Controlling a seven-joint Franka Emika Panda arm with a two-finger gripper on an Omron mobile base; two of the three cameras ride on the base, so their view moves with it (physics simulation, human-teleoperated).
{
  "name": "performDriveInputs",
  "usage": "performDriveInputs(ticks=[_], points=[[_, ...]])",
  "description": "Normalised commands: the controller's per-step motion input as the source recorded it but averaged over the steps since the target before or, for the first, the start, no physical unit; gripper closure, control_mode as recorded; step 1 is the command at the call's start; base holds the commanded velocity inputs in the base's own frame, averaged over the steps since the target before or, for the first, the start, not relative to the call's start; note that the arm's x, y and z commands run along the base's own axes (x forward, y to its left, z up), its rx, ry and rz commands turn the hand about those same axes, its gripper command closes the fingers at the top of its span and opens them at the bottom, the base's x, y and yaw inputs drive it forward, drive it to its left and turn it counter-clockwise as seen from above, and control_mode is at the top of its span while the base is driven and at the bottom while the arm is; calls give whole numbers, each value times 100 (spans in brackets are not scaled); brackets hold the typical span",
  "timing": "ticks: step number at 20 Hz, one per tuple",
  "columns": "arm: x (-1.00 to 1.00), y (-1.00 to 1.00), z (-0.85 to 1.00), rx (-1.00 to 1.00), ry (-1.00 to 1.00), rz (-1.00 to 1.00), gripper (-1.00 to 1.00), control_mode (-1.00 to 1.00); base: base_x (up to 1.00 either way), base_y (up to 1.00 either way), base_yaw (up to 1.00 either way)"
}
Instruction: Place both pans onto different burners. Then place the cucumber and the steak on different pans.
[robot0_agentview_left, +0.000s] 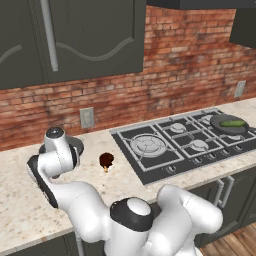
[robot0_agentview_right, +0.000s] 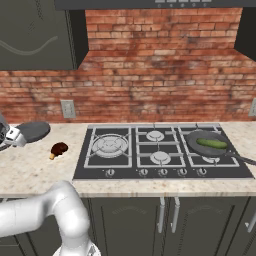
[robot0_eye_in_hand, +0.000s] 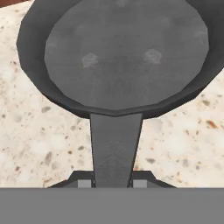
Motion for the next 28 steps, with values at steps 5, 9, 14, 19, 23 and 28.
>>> performDriveInputs(ticks=[5,9,14,19,23,28], points=[[-85,-34,37,0,-3,5,100,-100,0,0,0],[-99,-49,53,-1,-11,6,100,-100,0,0,0],[-100,-50,68,-2,-21,8,100,-100,0,0,0],[-100,-52,54,0,-16,6,100,-100,0,0,0],[-96,-55,57,0,-10,0,100,-100,0,0,0],[-84,-59,58,0,-1,-2,100,-100,0,0,0]])
